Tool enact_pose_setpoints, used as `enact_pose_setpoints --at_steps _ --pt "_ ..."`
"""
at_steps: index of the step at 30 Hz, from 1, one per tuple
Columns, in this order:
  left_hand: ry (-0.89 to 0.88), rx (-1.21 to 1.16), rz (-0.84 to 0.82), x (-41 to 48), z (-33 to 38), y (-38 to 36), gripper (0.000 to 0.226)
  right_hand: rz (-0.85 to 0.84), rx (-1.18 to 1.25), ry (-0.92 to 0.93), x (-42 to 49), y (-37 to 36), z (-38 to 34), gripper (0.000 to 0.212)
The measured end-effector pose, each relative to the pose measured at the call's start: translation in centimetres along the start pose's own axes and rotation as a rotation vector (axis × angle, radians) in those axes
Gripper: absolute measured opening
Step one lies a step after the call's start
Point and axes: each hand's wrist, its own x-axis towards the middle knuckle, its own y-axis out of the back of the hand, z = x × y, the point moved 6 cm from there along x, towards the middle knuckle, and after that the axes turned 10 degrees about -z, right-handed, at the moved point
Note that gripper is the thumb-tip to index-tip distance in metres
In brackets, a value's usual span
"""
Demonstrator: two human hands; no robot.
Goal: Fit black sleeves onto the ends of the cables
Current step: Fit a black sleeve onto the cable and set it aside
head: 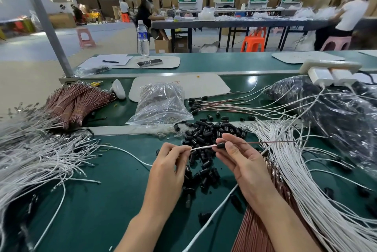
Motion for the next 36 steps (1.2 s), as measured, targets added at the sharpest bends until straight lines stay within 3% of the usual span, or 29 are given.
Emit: enact_pose_setpoints --at_steps 6,12,20,25,36 --pt "-0.007 -0.089 0.008 -0.04 -0.13 0.13 0.014 0.016 -0.023 -0.011 -0.13 -0.21 0.17 0.030" --pt "0.016 -0.091 -0.075 -0.10 -0.48 -0.52 0.009 0.024 0.001 0.014 -0.33 -0.34 -0.27 0.019" --pt "0.031 -0.104 -0.070 -0.06 -0.49 -0.47 0.012 0.043 -0.033 -0.014 -0.33 -0.34 -0.08 0.020" --pt "0.015 -0.184 -0.015 -0.05 -0.30 0.02 0.011 0.052 0.008 -0.055 -0.25 -0.23 0.33 0.022" --pt "-0.028 -0.168 -0.071 0.00 0.03 -0.37 0.009 0.016 0.143 -0.106 -0.10 -0.09 0.25 0.019"
